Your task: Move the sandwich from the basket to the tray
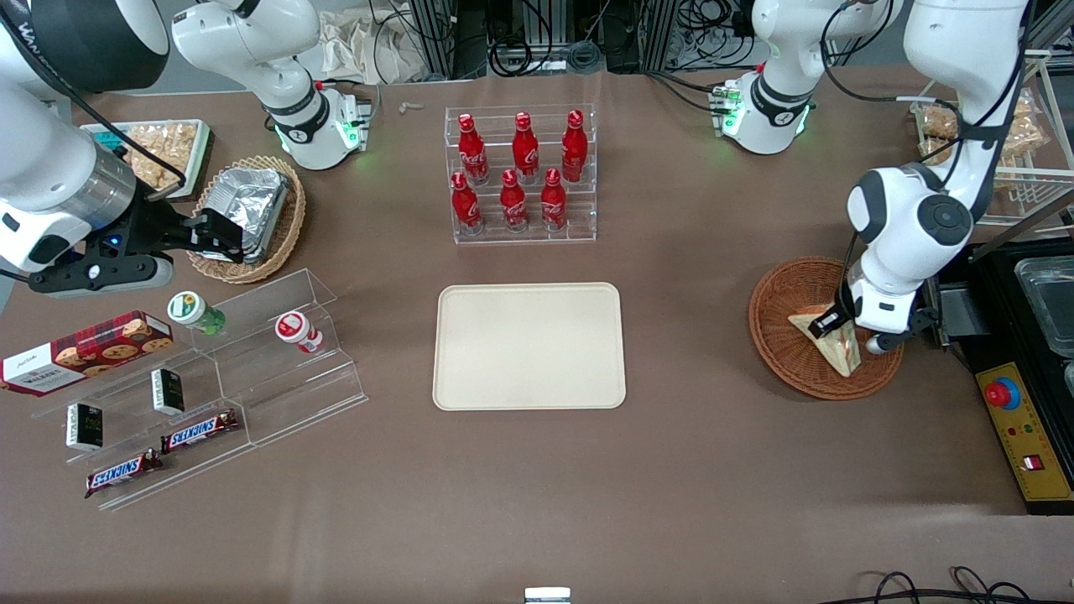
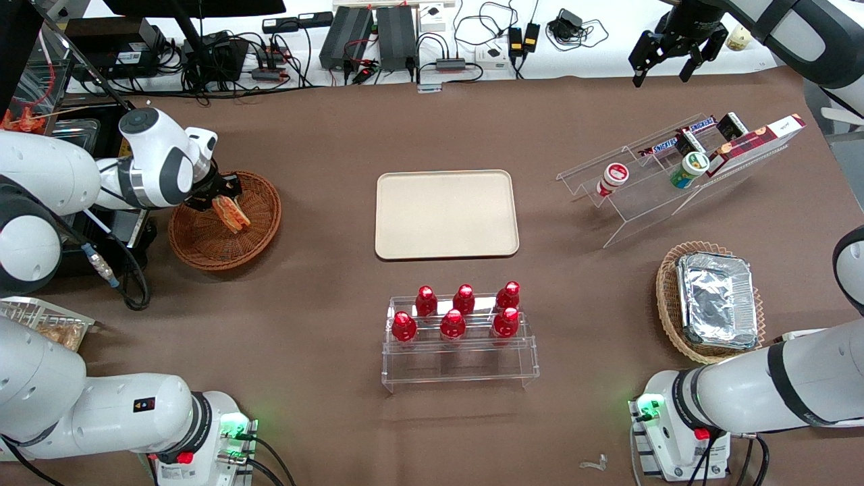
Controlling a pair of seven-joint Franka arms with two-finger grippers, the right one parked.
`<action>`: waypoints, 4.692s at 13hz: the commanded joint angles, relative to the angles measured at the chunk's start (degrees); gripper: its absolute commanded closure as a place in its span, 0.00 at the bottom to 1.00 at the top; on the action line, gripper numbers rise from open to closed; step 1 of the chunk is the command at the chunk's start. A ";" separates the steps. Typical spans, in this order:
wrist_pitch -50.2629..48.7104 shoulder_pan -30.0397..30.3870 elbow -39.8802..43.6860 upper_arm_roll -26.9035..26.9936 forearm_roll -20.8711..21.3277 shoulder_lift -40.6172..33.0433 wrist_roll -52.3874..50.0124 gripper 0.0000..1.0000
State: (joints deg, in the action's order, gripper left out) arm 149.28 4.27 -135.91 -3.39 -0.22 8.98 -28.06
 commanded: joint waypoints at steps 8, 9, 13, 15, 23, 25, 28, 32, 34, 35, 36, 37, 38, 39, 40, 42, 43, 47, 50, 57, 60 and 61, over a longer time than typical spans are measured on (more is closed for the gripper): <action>-51.79 -1.28 34.82 -8.10 0.57 -4.06 -1.56 1.00; -53.29 -1.28 36.66 -11.08 0.57 -3.97 -1.82 1.00; -51.82 -1.63 38.97 -23.38 0.39 -0.12 -2.09 1.00; -47.53 -4.17 39.76 -26.31 0.92 4.62 -2.61 1.00; -28.20 -17.37 41.16 -26.23 12.52 22.55 -9.74 1.00; -25.19 -17.37 41.43 -26.23 16.46 26.16 -10.78 1.00; -21.06 -17.46 44.24 -26.14 20.68 31.69 -14.12 1.00; -17.19 -17.46 45.03 -25.96 22.98 36.10 -14.83 1.00; -17.18 -17.46 45.21 -25.96 23.76 36.98 -14.75 0.80; -17.18 -17.46 45.21 -25.96 26.12 37.16 -14.92 0.64; -17.10 -17.46 45.21 -25.96 27.19 37.33 -15.10 0.47; -17.10 -17.46 45.82 -25.96 27.46 37.86 -16.23 0.06; -17.18 -17.46 46.34 -25.96 27.64 37.78 -16.76 0.00; -17.18 -17.46 46.44 -25.96 27.64 37.69 -16.85 0.00; -17.18 -17.46 46.52 -26.05 27.55 37.43 -16.94 0.00; -17.27 -17.46 46.70 -26.05 27.38 37.07 -17.03 0.00; -17.45 -17.37 47.40 -26.05 27.29 36.90 -17.55 0.00; -18.24 -17.11 47.93 -26.14 26.59 31.55 -23.96 0.00; -19.03 -14.83 47.85 -26.05 26.85 25.75 -28.72 0.00; -35.09 -1.31 47.93 -26.40 12.46 9.67 -11.53 0.00; -41.41 6.51 47.93 -26.31 6.21 3.34 -1.68 0.00; -44.57 9.15 47.93 -26.31 5.15 1.93 2.26 0.00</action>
State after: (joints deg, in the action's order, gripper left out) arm 108.80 8.73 -86.37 -29.22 8.03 14.90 -32.09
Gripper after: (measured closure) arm 0.000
